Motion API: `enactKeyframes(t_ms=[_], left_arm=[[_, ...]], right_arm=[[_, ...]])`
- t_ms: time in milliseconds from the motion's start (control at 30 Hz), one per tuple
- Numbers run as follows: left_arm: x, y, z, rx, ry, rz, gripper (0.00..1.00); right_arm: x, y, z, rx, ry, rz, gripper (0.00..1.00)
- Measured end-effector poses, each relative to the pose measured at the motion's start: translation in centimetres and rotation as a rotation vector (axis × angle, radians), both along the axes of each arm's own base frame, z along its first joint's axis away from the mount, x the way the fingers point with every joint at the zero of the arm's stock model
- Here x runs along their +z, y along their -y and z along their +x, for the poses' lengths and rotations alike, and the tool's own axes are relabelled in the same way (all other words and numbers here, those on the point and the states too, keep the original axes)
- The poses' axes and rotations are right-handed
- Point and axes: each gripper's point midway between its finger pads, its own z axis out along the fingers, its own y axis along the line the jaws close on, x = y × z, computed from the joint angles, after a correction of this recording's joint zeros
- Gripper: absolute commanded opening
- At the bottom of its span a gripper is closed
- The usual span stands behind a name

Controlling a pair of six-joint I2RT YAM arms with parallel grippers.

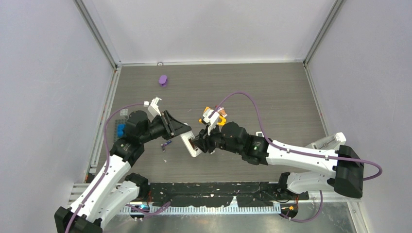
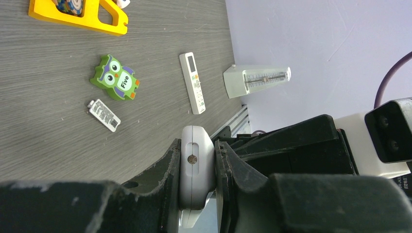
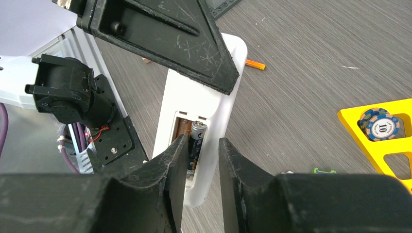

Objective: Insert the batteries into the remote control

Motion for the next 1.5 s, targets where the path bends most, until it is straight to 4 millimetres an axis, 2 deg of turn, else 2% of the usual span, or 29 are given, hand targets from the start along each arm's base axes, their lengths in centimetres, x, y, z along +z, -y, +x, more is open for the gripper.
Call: enactKeyframes(t_ms=[200,500,533,667,800,900,1033,1267,1333,1500], left_arm=[[-0.1,0.0,0.1,-0.001,0.004,0.005,0.00],[0.0,0.2,-0.3,-0.024,0.000,-0.001,0.00],[0.0,0.2,-0.3,-0.027,0.000,-0.001,0.00],[-0.1,0.2,-0.4,-0.032,0.004,0.002,0.00],[-0.2,0.2,-0.3,-0.036,0.010,0.009,0.00],[-0.2,0.2,-0.3,-0.041,0.023,0.017,0.00],[-0.2,0.3,-0.4,-0.057,0.042,0.024,0.00],[0.2,0.5,-0.6,-0.087,0.084,0.024,0.00],[0.3,0.5,-0.7,-0.092,0.086,0.023,0.00],[0.4,0.5,-0.9,-0.096,0.091,0.020,0.00]], right_arm=[[-0.1,0.0,0.1,-0.009,-0.005,-0.004,0.39],[-0.5,0.6,0.0,-0.017,-0.031,-0.019,0.66],[-0.2,0.8,0.1,-0.021,-0.039,-0.011,0.72],[1.1,1.3,0.1,-0.004,-0.081,0.044,0.85],[3.2,1.8,0.2,0.022,-0.160,0.146,0.89],[4.2,2.0,0.7,0.024,-0.235,0.218,0.90],[4.4,2.4,1.4,0.016,-0.359,0.281,0.90],[2.1,1.0,1.0,0.040,-0.545,0.283,0.86],[1.3,0.8,0.9,0.041,-0.582,0.277,0.83],[0.5,0.6,0.7,0.044,-0.630,0.275,0.63]])
